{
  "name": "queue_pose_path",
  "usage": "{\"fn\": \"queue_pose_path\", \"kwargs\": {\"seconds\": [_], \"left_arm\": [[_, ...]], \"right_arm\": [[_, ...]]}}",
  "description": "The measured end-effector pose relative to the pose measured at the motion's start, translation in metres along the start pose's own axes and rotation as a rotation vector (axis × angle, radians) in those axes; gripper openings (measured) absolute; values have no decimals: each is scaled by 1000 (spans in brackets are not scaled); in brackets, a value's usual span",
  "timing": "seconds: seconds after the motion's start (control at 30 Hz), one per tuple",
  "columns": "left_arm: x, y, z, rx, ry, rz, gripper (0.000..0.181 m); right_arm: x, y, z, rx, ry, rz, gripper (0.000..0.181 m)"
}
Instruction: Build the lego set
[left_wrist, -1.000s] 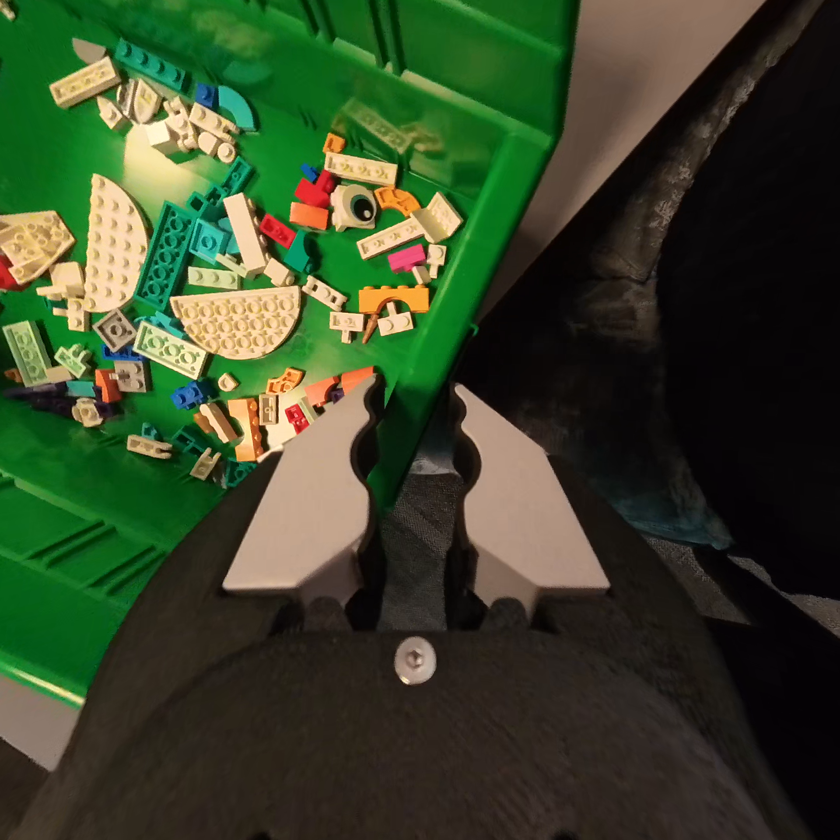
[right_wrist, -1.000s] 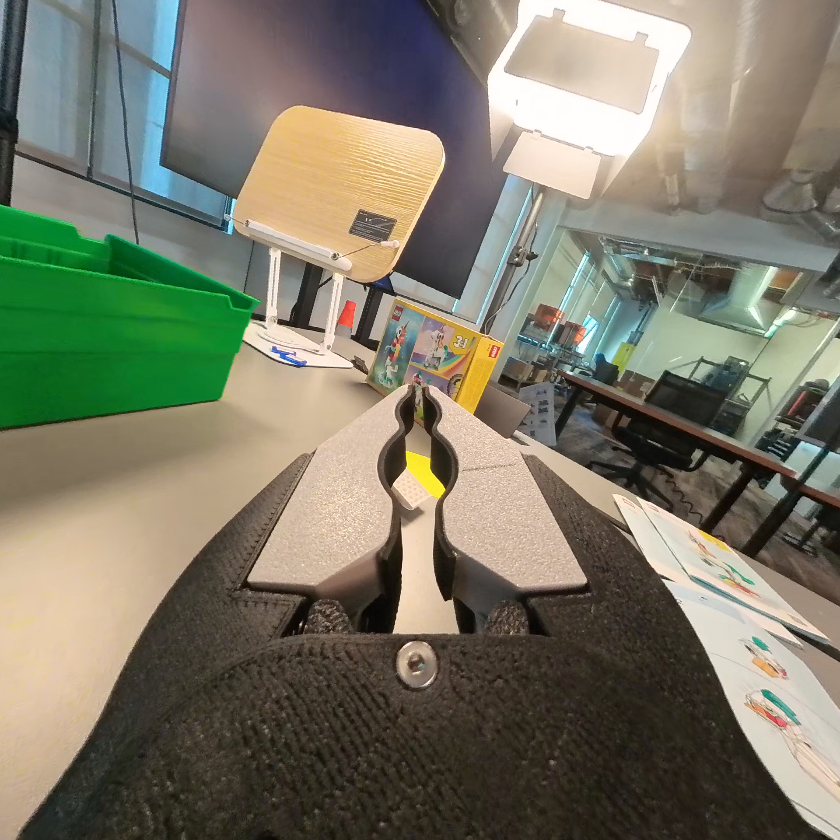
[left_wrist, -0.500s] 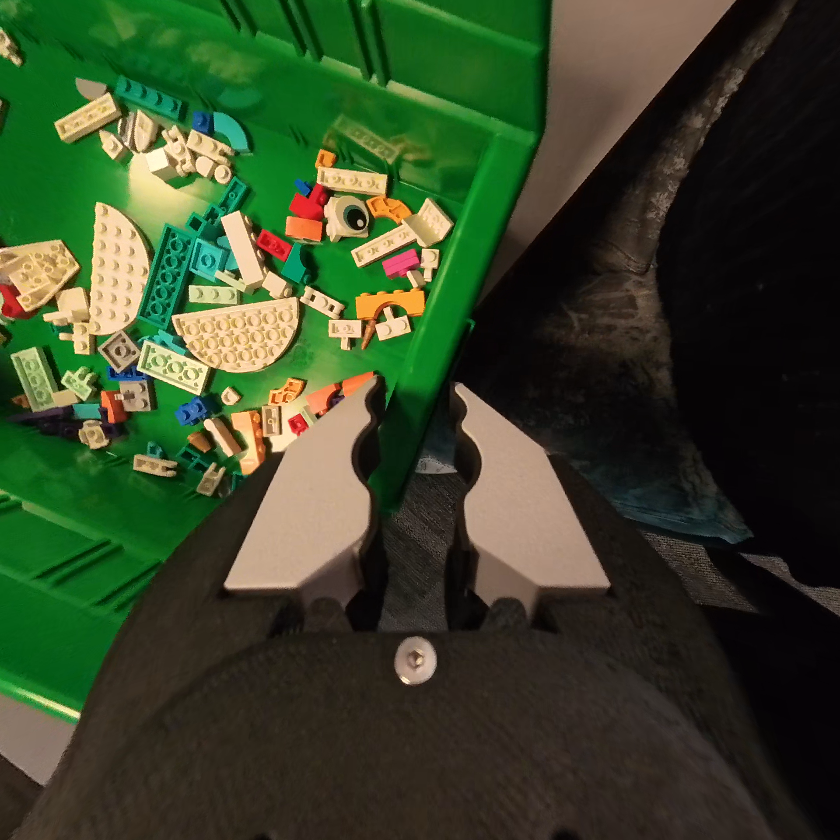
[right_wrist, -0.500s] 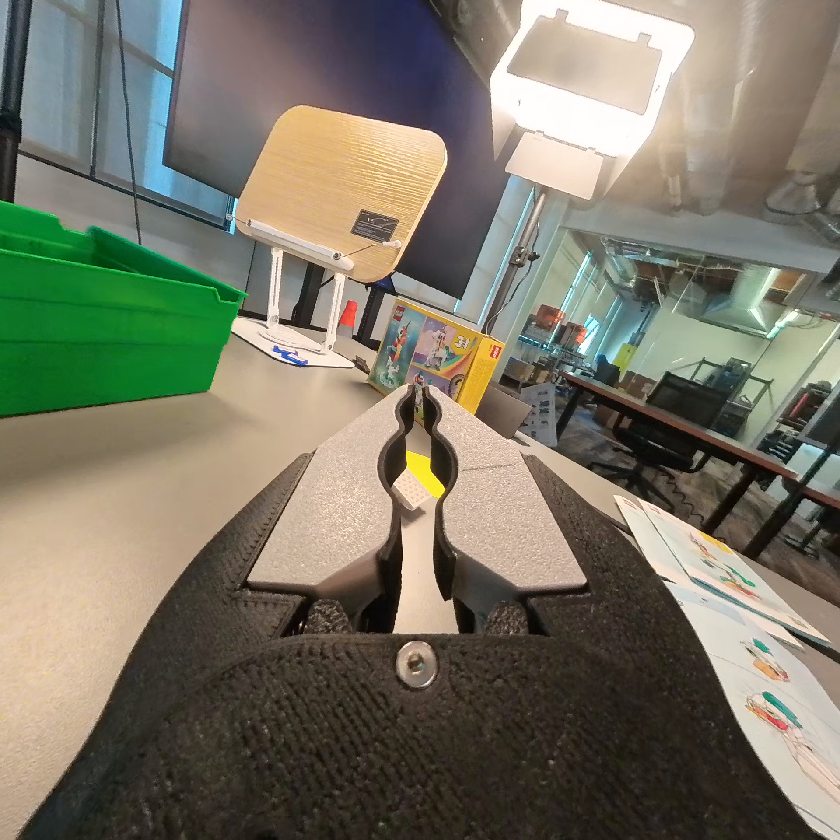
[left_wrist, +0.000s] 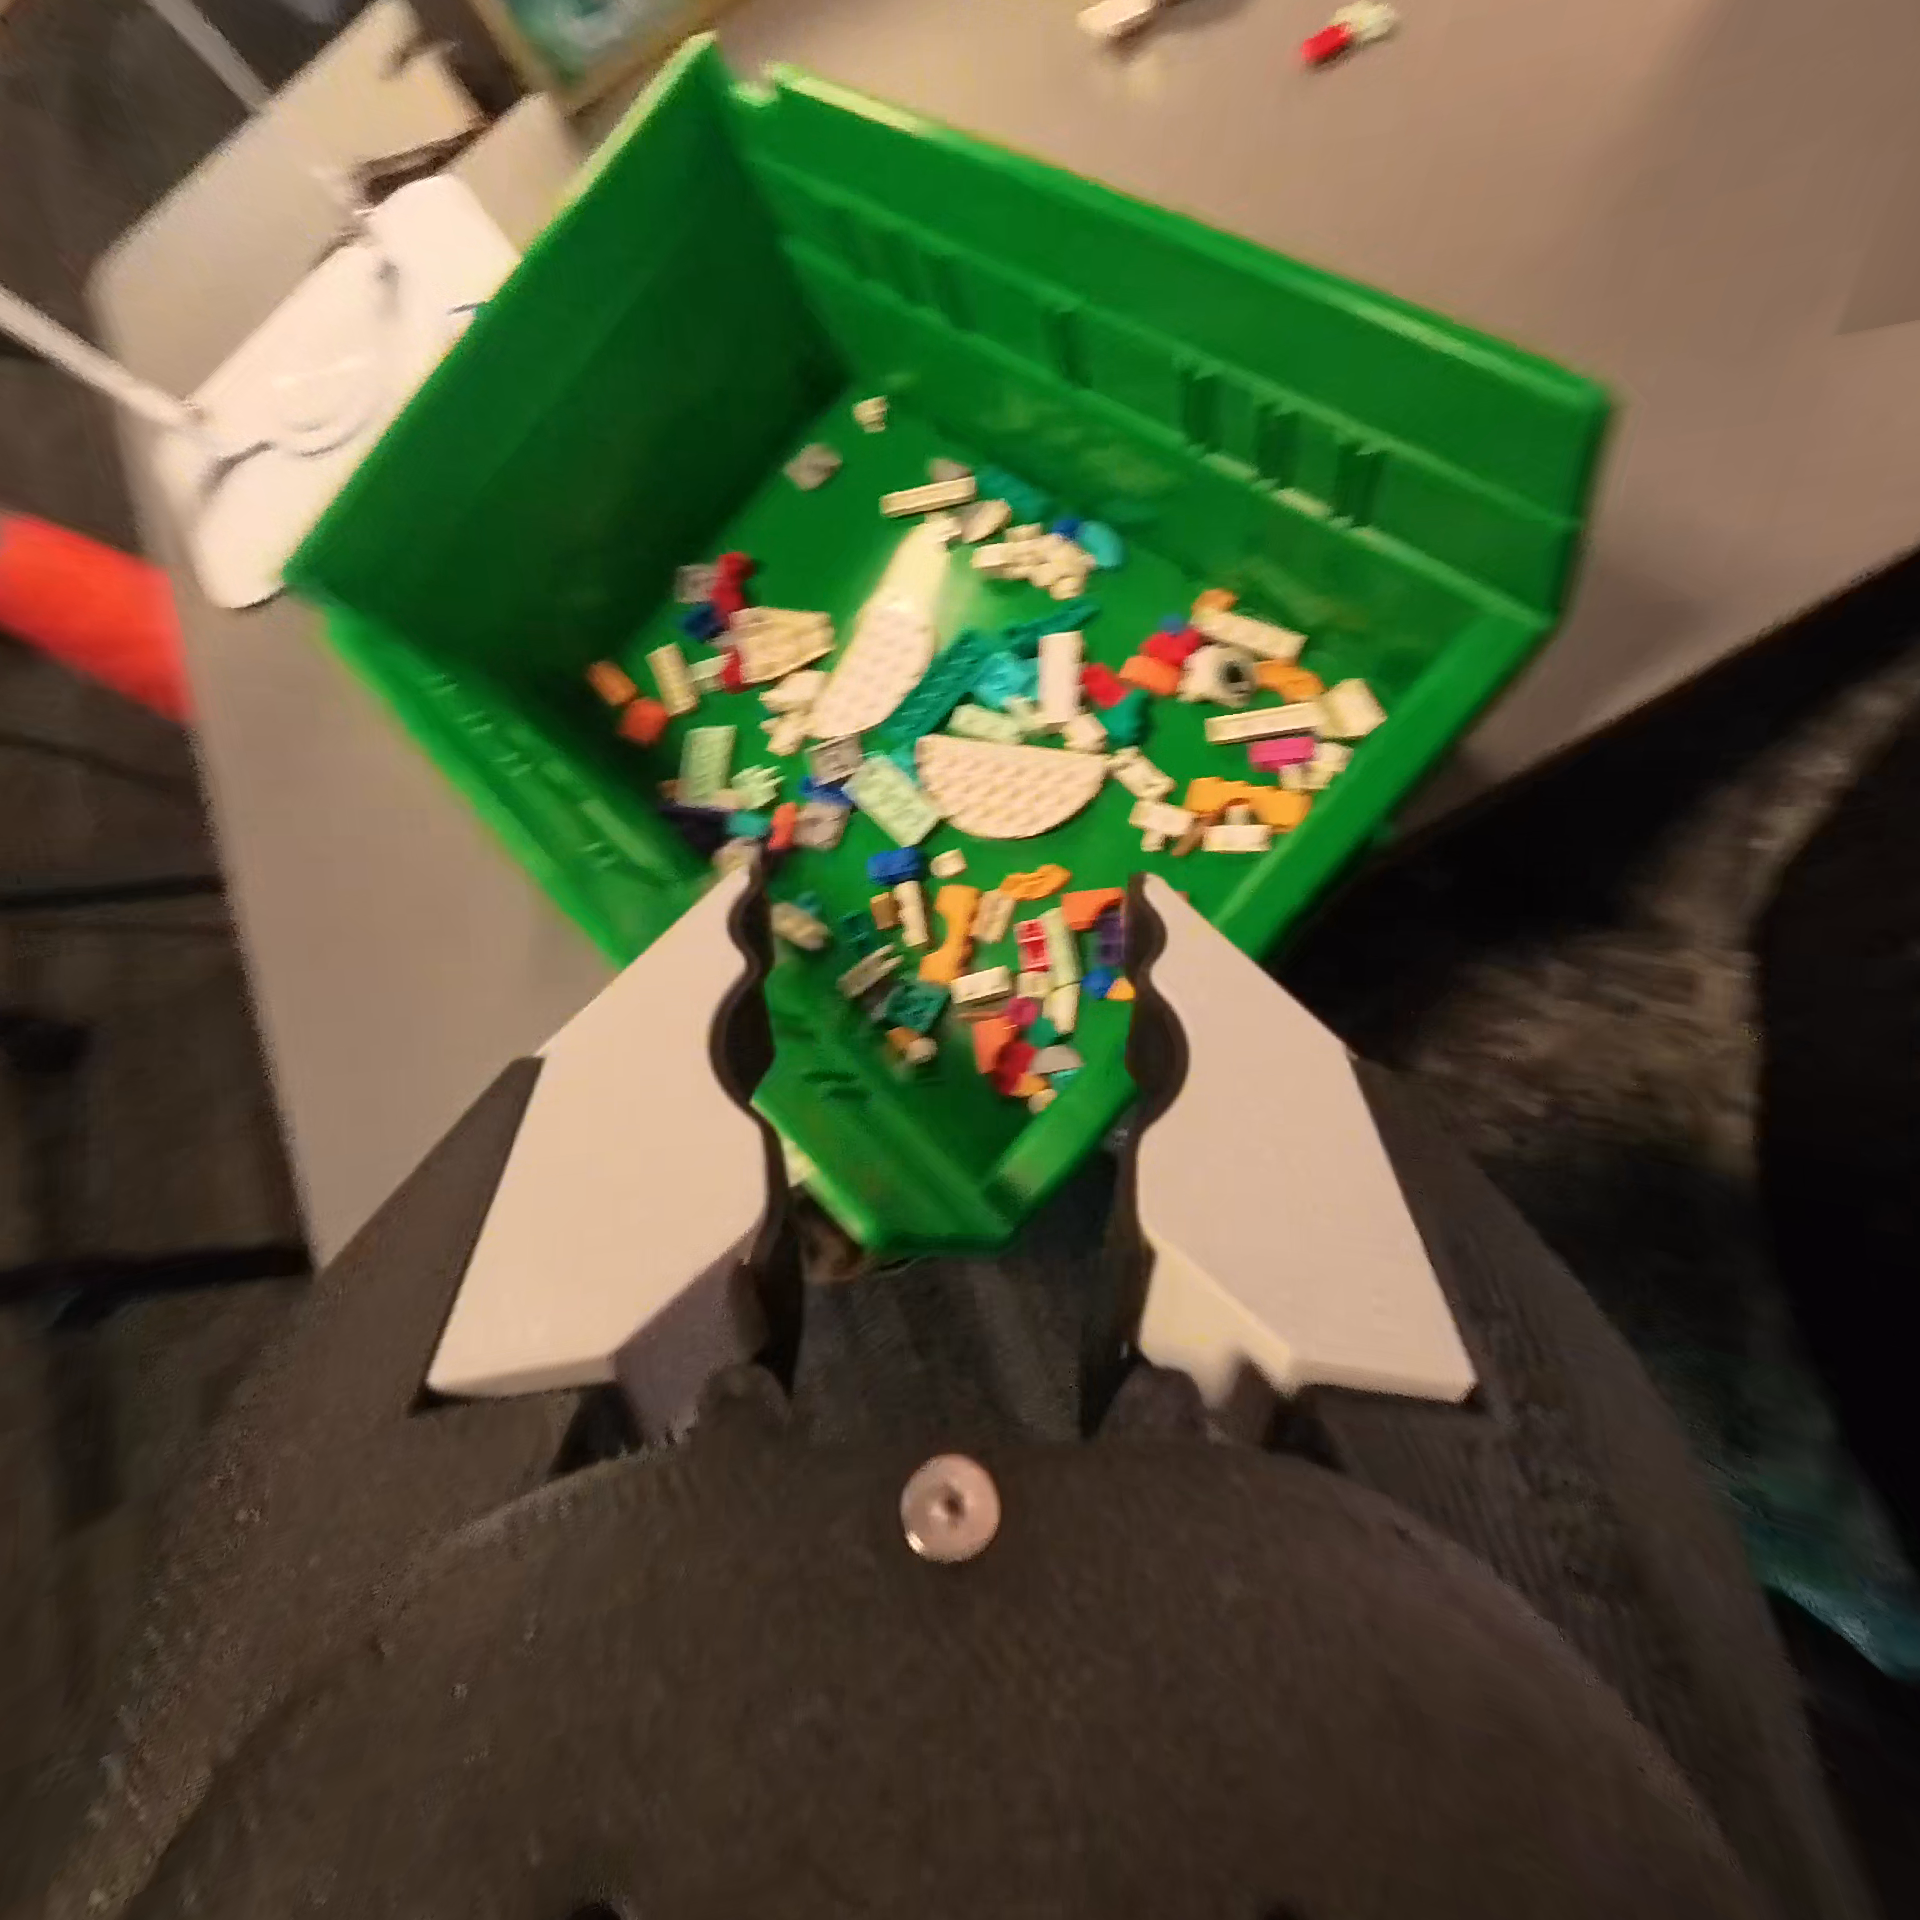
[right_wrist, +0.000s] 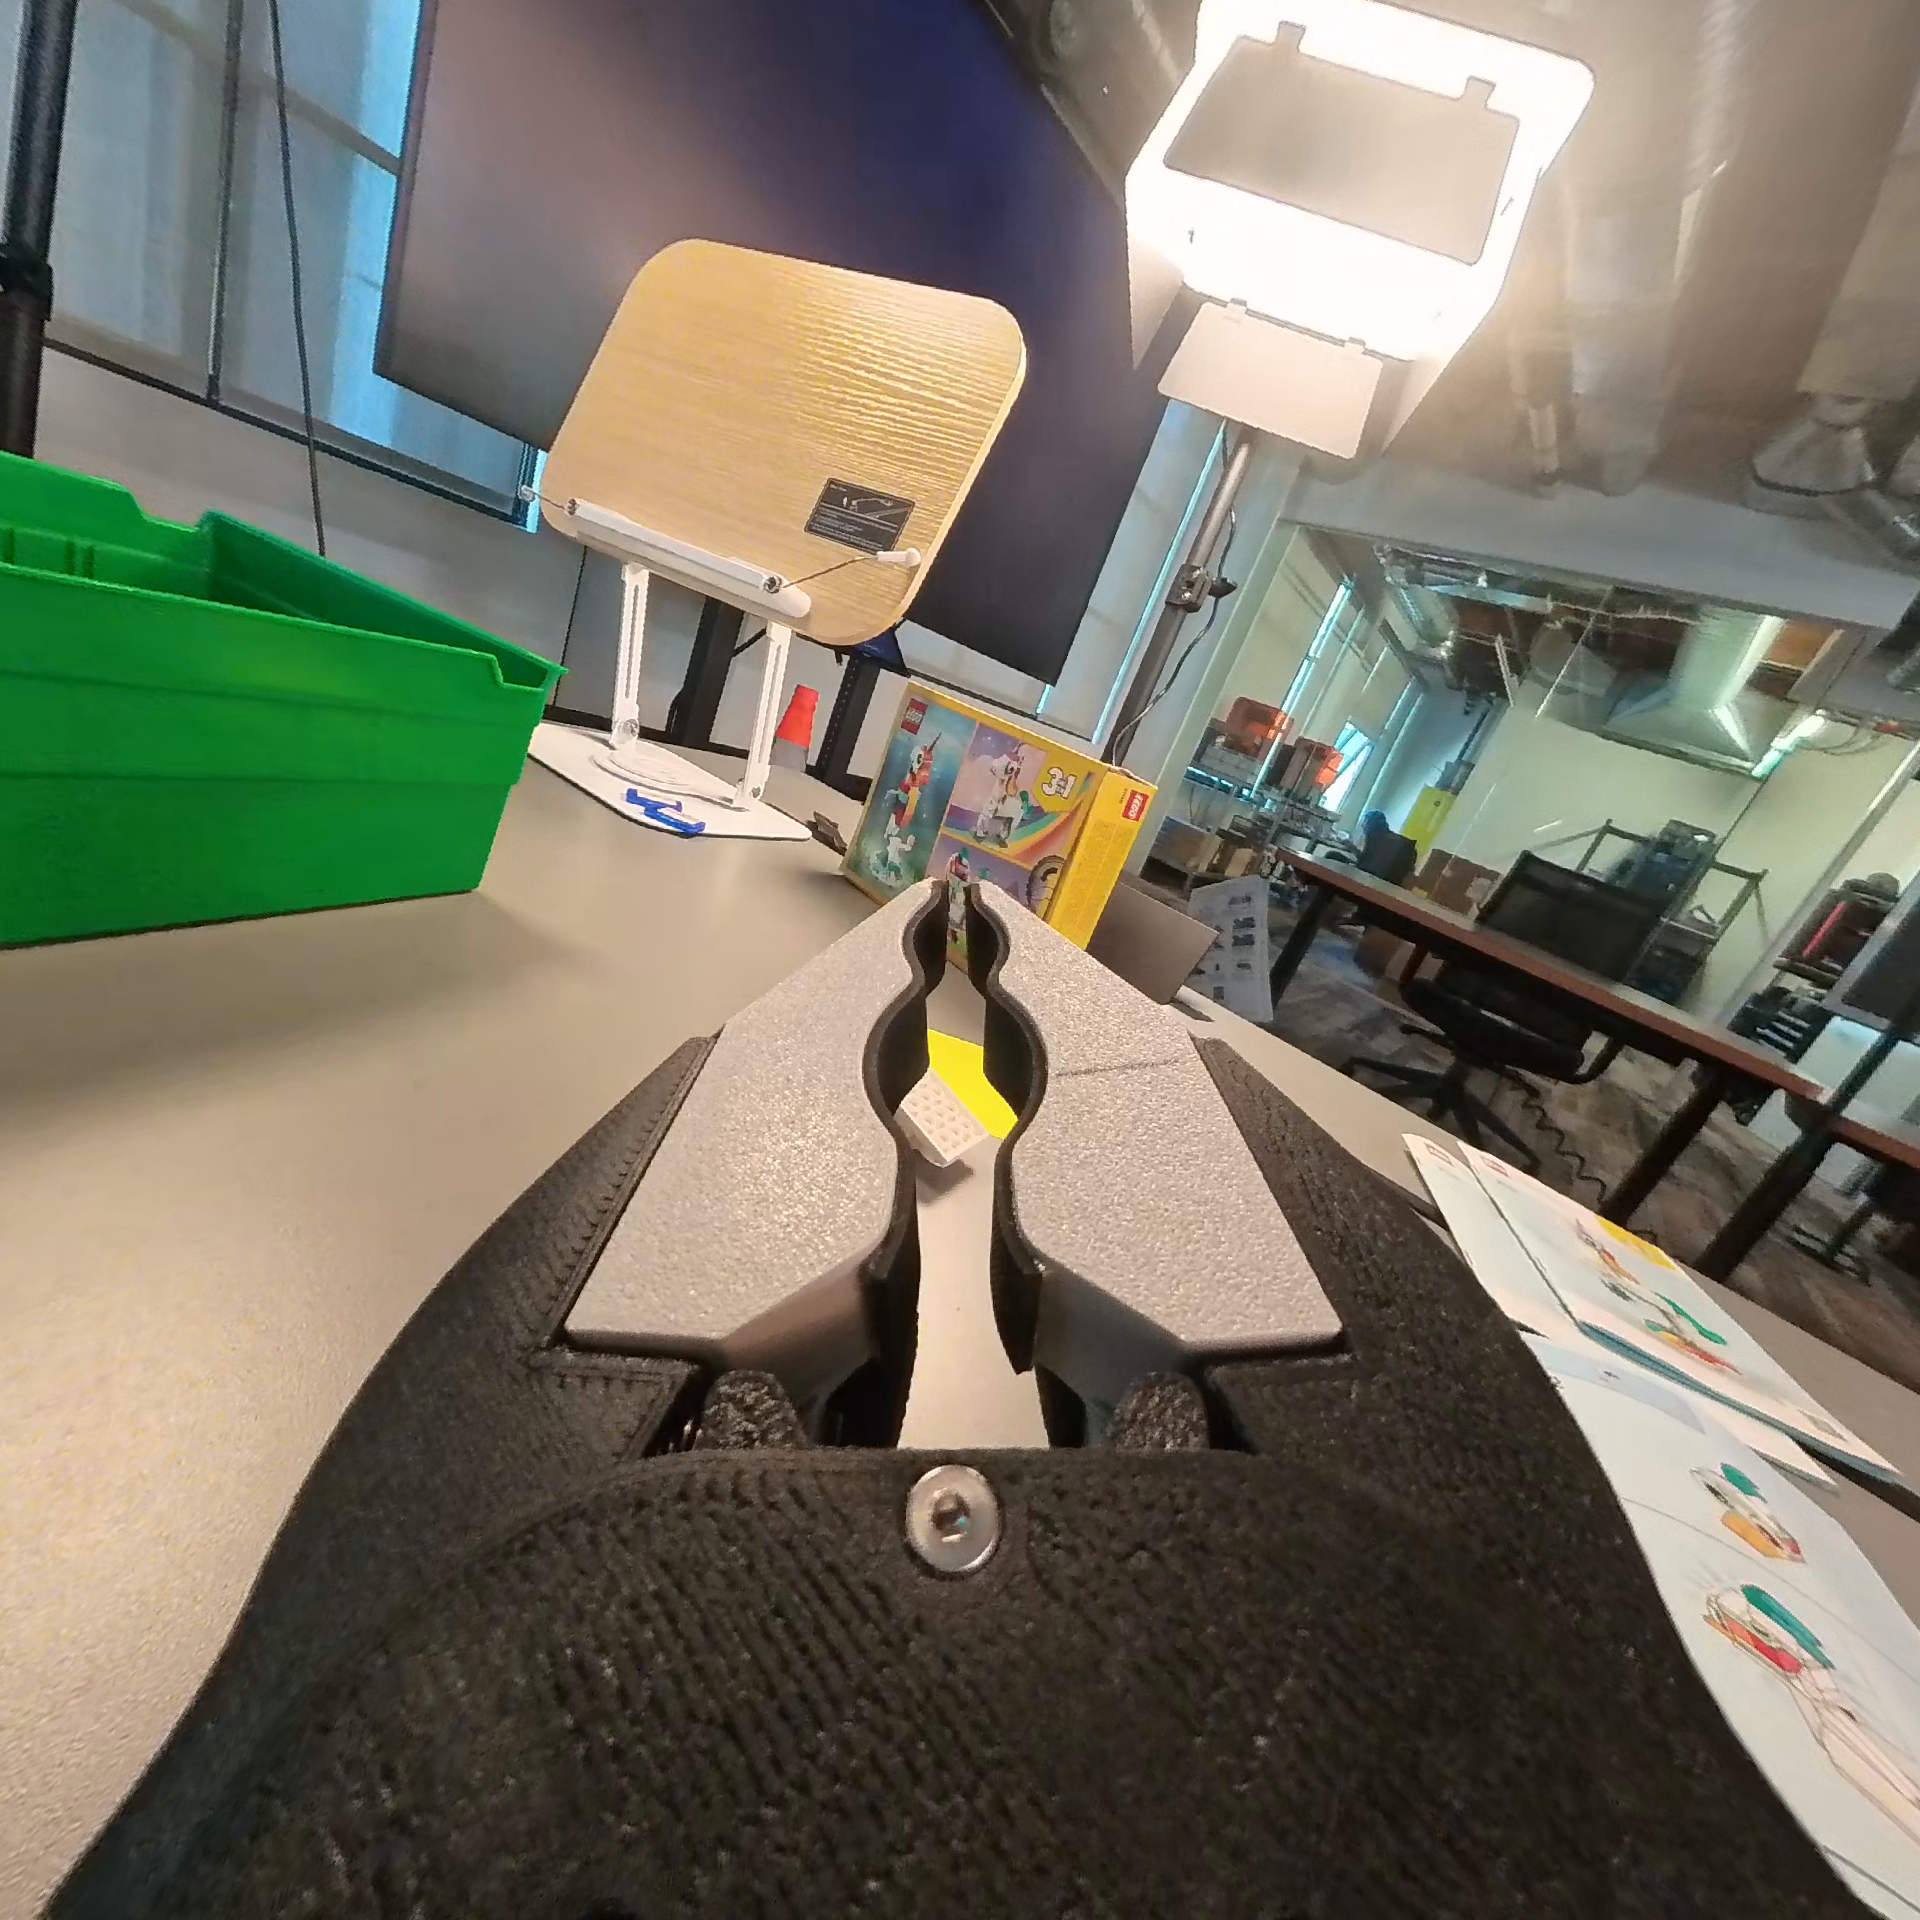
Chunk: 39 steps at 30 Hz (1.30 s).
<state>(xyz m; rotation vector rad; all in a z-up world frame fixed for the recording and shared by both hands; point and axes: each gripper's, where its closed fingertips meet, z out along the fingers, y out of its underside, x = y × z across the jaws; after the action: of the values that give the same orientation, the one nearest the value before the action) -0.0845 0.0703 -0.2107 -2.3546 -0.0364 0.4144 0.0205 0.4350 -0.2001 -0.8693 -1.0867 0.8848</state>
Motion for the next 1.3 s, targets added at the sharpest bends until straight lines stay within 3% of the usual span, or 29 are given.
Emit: {"fn": "queue_pose_path", "kwargs": {"seconds": [0.1, 0.23, 0.53, 0.73, 0.97, 1.13, 1.3], "left_arm": [[-38, 4, -8, 6, -214, -83, 59], [-42, 5, -10, 80, -188, -217, 56], [-48, 7, -4, 61, -239, -197, 56], [-30, -17, 16, 147, -152, -206, 54], [-1, -43, 49, 151, -17, -119, 55], [9, -42, 81, 37, 43, -90, 68], [23, -32, 109, -90, 158, -25, 61]], "right_arm": [[0, 0, 0, 0, 1, 2, 0], [0, 0, 0, -1, -1, -2, 0], [0, 0, 0, -1, 0, -2, 0], [0, 0, 0, -2, -1, -4, 0], [-1, 0, 0, -1, -4, -4, 0], [-2, 0, 1, -1, -9, -9, 0], [-2, 0, 1, -1, -10, -9, 0]]}}
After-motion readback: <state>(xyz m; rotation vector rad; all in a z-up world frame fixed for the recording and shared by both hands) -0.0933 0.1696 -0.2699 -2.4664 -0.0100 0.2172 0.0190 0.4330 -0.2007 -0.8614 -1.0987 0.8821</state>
